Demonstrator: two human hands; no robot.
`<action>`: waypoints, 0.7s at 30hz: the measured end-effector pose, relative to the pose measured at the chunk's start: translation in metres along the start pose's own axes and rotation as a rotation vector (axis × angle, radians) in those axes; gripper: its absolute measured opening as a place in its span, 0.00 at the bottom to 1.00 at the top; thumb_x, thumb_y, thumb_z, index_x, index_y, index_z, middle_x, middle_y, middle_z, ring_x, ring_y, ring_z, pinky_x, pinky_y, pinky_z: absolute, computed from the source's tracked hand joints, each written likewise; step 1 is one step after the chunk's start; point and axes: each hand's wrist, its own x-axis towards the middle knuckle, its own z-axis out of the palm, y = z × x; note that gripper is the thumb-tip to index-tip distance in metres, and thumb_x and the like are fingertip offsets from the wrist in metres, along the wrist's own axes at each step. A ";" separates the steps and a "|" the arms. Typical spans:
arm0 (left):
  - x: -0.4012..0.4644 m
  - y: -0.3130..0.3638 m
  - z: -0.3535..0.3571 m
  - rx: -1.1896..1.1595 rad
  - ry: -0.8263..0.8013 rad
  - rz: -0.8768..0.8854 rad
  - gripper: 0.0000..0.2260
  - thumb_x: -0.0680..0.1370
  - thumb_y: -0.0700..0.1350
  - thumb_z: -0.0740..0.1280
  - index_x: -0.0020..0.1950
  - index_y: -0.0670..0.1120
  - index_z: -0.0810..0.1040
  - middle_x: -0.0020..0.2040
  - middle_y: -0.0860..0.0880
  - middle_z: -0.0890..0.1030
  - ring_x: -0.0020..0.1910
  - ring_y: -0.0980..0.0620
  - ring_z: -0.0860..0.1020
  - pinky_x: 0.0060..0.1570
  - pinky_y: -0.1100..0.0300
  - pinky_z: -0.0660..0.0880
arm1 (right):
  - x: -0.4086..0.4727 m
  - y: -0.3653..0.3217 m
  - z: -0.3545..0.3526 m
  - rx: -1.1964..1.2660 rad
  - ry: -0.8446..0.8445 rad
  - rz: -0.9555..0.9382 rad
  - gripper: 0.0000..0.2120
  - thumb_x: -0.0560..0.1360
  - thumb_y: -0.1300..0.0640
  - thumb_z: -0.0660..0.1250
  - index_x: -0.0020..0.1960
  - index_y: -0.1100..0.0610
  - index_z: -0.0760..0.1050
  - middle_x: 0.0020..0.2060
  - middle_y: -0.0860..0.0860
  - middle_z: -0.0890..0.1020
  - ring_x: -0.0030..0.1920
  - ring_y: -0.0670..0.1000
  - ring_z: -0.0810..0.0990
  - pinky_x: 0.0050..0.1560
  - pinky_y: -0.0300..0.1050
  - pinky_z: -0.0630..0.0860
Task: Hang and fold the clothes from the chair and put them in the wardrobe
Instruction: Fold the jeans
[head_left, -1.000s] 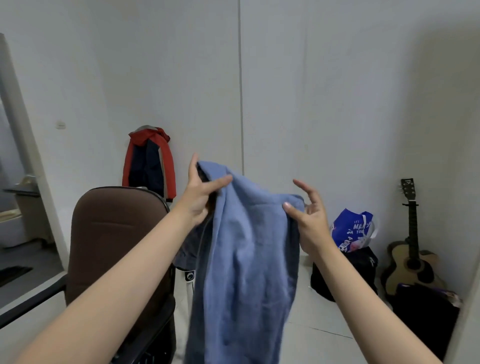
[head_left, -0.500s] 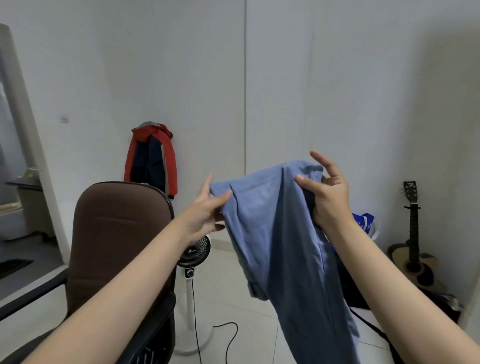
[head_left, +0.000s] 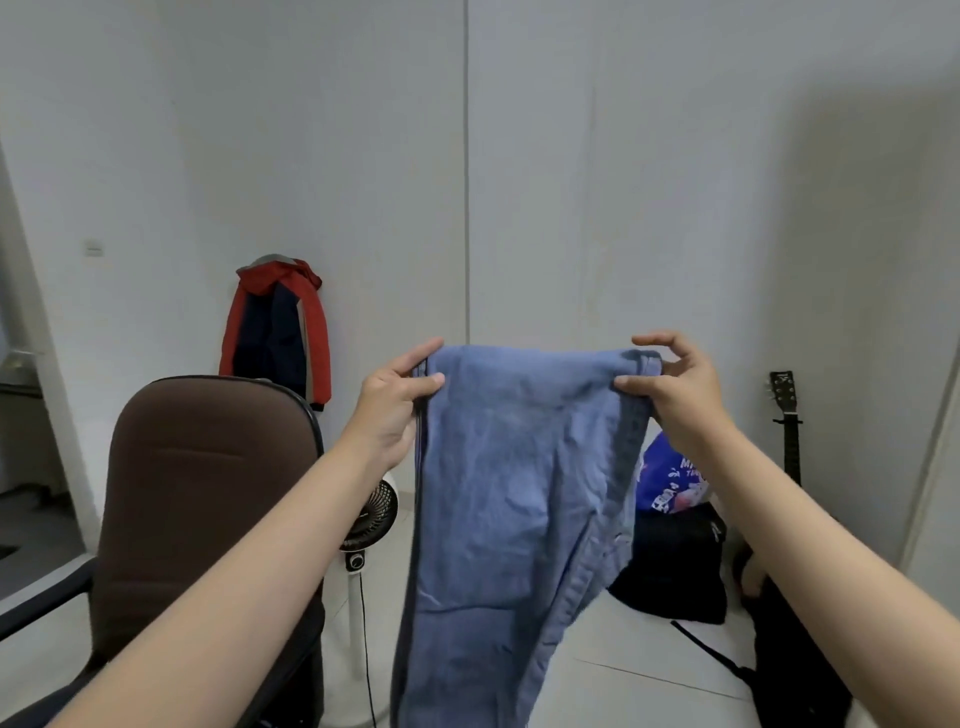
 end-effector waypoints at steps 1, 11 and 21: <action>0.000 0.004 0.003 -0.025 -0.014 0.007 0.20 0.74 0.25 0.60 0.62 0.40 0.76 0.45 0.46 0.82 0.41 0.55 0.82 0.40 0.66 0.78 | 0.000 0.000 -0.001 0.090 0.043 0.028 0.21 0.66 0.76 0.70 0.46 0.51 0.77 0.34 0.57 0.80 0.32 0.52 0.80 0.33 0.43 0.79; -0.003 0.004 0.006 -0.013 0.030 0.019 0.25 0.73 0.25 0.62 0.65 0.47 0.73 0.55 0.45 0.79 0.52 0.49 0.80 0.48 0.61 0.79 | -0.025 0.029 0.018 -0.008 -0.011 0.009 0.35 0.67 0.64 0.76 0.66 0.40 0.68 0.65 0.51 0.73 0.61 0.49 0.76 0.60 0.46 0.75; -0.018 0.019 -0.014 0.107 0.010 -0.040 0.17 0.73 0.25 0.62 0.50 0.44 0.80 0.36 0.49 0.83 0.36 0.53 0.81 0.37 0.63 0.80 | -0.023 0.007 0.042 0.319 -0.058 0.143 0.21 0.68 0.70 0.71 0.54 0.49 0.77 0.43 0.55 0.81 0.37 0.50 0.81 0.36 0.40 0.79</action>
